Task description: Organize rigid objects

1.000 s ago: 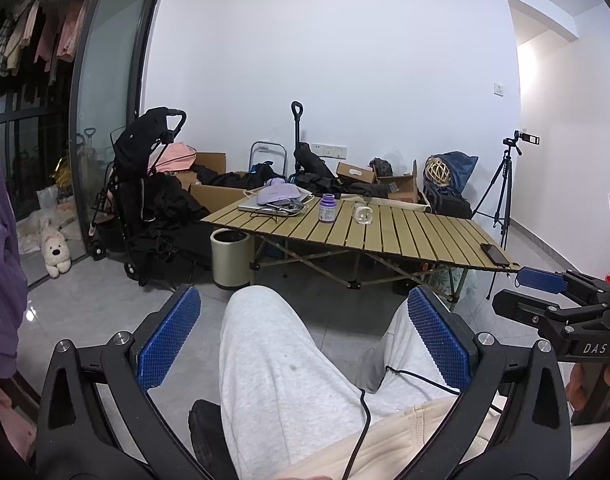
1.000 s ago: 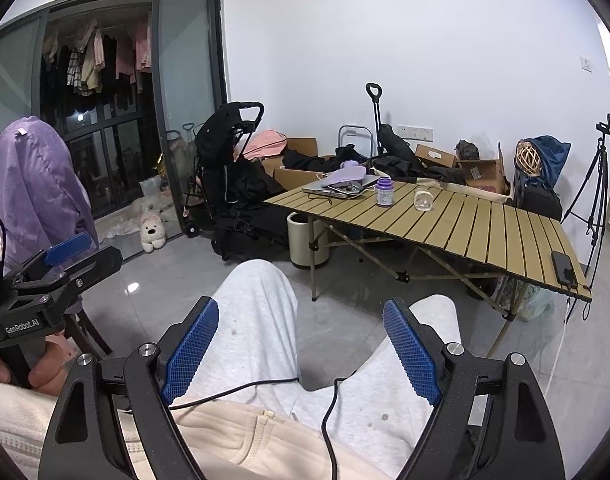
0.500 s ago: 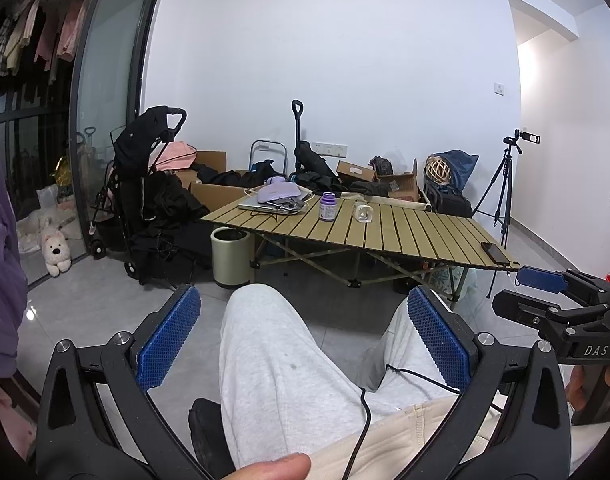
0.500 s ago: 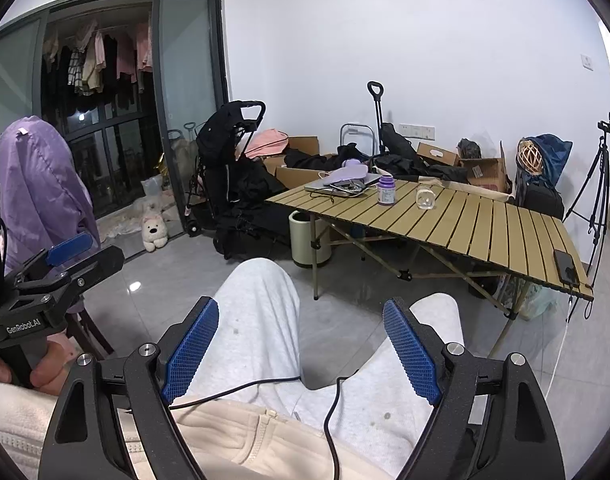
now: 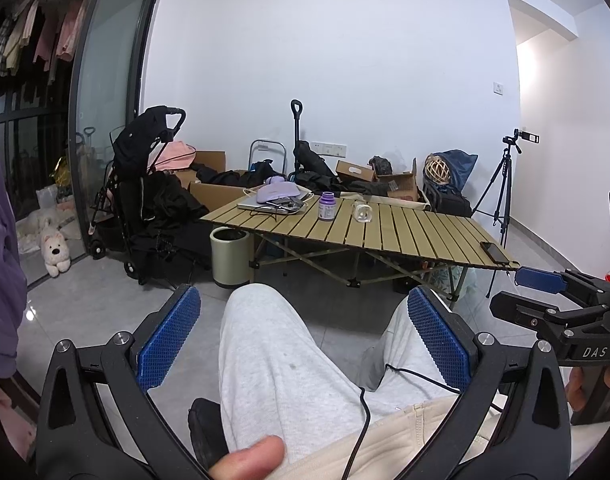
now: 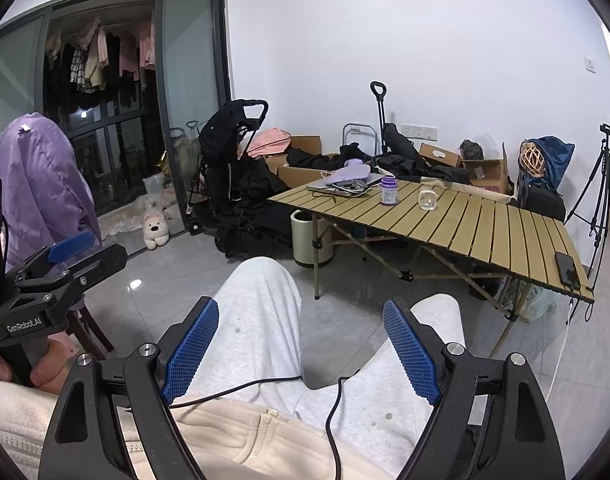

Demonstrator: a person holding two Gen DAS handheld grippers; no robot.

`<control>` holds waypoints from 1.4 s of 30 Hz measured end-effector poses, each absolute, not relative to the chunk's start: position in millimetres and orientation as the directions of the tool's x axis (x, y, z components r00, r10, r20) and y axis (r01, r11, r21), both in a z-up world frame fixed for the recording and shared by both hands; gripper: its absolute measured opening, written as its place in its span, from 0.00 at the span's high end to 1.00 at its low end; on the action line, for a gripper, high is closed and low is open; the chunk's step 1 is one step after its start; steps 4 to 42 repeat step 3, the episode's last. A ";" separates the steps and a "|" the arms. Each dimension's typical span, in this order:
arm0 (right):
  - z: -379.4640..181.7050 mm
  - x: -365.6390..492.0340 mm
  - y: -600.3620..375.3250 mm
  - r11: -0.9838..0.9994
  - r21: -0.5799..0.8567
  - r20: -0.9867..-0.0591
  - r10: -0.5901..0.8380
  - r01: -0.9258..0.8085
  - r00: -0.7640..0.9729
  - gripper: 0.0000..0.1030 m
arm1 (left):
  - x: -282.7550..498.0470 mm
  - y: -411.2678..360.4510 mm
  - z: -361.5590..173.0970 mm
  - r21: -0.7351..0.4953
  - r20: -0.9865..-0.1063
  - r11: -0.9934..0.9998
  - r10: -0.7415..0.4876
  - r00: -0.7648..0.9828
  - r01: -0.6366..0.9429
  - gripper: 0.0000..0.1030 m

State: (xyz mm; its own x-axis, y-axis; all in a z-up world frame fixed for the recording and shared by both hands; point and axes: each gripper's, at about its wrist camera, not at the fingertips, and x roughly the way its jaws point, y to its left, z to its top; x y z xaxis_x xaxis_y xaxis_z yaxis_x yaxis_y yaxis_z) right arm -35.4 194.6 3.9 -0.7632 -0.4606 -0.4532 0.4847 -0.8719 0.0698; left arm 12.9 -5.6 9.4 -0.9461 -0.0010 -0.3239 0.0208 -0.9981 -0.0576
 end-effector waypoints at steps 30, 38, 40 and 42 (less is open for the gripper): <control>3.7 -35.8 194.9 -0.872 0.070 -0.453 -0.461 0.485 -0.763 0.14 | 13.0 -5.4 9.3 -0.058 -0.322 -0.998 0.000 -0.947 0.020 0.00; 3.7 -35.8 194.9 -0.872 0.070 -0.453 -0.461 0.485 -0.763 0.14 | 13.0 -5.4 9.3 -0.058 -0.322 -0.998 0.000 -0.947 0.020 0.00; 3.7 -35.8 194.9 -0.872 0.070 -0.453 -0.461 0.485 -0.763 0.14 | 13.0 -5.4 9.3 -0.058 -0.322 -0.998 0.000 -0.947 0.020 0.00; 3.7 -35.8 194.9 -0.872 0.070 -0.453 -0.461 0.485 -0.763 0.14 | 13.0 -5.4 9.3 -0.058 -0.322 -0.998 0.000 -0.947 0.020 0.00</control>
